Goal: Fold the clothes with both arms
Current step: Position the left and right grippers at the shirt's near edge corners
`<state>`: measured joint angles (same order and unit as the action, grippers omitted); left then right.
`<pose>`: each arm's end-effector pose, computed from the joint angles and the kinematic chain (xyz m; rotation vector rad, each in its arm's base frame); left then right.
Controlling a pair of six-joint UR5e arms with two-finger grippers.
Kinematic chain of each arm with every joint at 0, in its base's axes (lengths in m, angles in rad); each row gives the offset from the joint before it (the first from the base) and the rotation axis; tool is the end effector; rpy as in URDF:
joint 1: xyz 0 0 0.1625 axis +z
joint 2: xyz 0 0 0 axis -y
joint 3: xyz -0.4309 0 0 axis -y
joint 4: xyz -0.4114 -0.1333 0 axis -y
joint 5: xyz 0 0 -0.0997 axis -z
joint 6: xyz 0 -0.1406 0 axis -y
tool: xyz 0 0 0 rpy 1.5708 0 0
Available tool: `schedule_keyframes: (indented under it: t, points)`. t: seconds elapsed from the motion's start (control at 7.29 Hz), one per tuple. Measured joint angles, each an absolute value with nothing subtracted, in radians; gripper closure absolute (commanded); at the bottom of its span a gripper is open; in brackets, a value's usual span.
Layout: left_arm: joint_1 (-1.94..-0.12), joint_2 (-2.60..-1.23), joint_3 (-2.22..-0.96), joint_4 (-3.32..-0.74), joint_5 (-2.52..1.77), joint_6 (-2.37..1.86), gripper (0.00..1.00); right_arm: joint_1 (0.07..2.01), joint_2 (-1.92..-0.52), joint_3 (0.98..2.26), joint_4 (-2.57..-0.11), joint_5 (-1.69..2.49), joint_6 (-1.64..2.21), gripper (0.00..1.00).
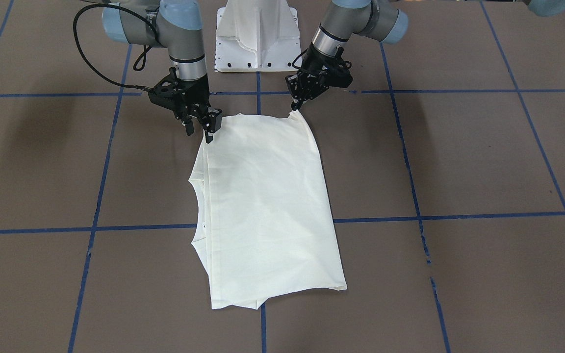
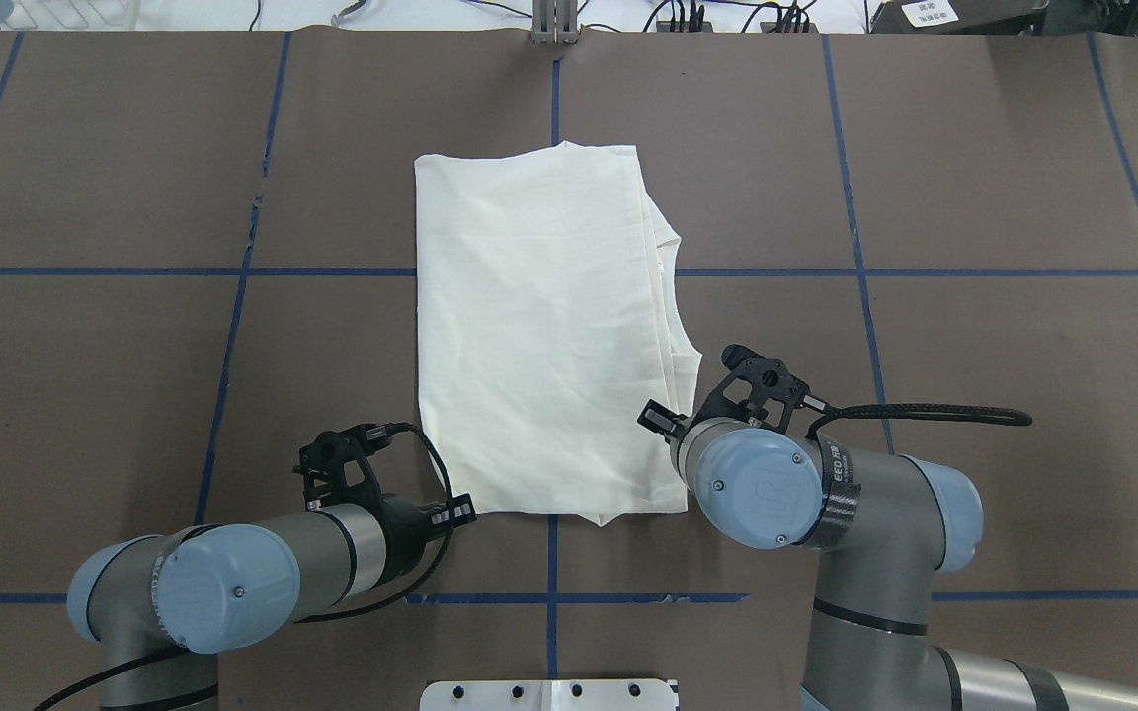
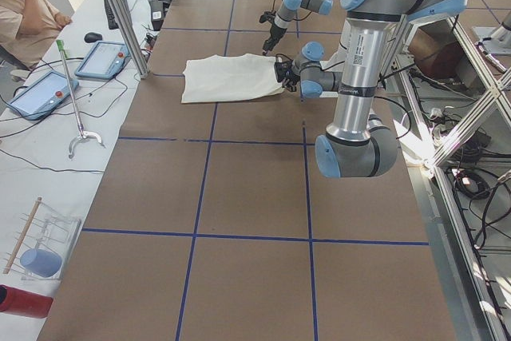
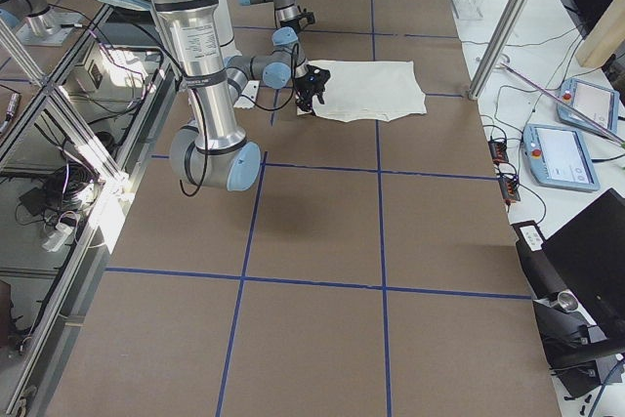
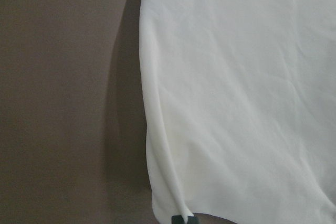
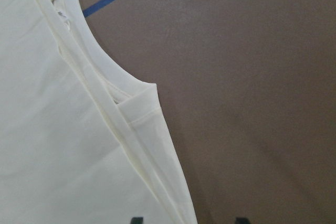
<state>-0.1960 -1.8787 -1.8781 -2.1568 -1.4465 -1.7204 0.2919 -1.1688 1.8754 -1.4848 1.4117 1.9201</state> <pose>0.5912 -0.2711 0.2931 0.1377 1.2048 -0.3771 -0.5781 -0.3361 0.3184 0.1305 -0.8108 0.6686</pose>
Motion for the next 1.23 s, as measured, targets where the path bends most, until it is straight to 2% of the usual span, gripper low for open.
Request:
schedule_keyframes:
  t: [0.27,1.23]
  points:
    - [-0.198,-1.880,-1.879,-2.158,-1.448,-1.720,1.00,0.275,-1.170,1.872,-1.486,1.399,1.921,0.44]
    - [-0.198,-1.879,-1.878,-2.158,-1.448,-1.720,1.00,0.258,-1.163,1.850,-1.485,1.373,1.918,0.46]
